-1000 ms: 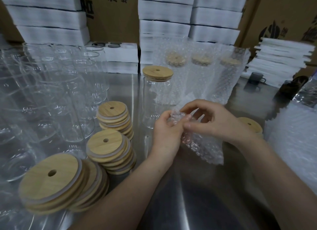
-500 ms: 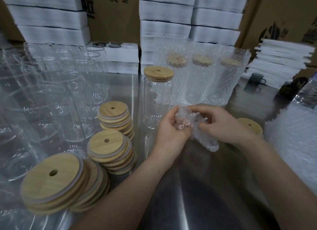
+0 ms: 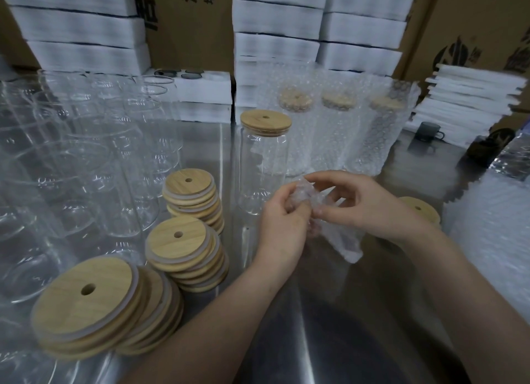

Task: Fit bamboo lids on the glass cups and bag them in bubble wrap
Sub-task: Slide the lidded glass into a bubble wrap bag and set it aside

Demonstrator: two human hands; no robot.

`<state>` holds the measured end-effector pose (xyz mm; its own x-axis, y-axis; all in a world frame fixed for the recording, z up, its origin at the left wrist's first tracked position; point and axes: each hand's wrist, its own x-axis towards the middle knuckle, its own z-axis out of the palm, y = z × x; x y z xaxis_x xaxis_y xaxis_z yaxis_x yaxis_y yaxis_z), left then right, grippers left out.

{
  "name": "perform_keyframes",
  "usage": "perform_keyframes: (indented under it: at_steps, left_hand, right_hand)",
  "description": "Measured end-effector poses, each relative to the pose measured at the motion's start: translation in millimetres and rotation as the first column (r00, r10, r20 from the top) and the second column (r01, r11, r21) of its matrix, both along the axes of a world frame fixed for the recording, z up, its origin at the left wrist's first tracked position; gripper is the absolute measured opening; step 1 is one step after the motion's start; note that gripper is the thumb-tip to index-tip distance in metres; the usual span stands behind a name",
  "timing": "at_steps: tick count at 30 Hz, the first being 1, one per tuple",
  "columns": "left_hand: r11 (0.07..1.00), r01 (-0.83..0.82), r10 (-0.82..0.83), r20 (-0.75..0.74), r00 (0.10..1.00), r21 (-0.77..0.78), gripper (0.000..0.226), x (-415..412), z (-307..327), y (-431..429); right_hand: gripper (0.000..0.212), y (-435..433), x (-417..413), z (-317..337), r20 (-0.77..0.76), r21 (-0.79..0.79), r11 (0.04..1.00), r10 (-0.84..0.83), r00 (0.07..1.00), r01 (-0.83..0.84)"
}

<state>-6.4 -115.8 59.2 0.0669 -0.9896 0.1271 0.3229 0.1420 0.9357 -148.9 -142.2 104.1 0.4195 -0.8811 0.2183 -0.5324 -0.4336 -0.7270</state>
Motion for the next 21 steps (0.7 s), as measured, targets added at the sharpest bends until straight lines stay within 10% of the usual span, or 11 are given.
perform_keyframes:
  at_steps: [10, 21]
  left_hand:
    - [1.0, -0.018, 0.017, -0.011, 1.0, -0.026, 0.022, -1, -2, 0]
    - [0.95, -0.263, 0.311, 0.489, 0.815, -0.166, 0.046, 5, -5, 1]
  right_hand:
    - [0.053, 1, -1, 2, 0.015, 0.046, 0.999, -0.001, 1.0, 0.0]
    - [0.04, 4, 6, 3, 0.026, -0.305, 0.91, -0.286, 0.958, 0.28]
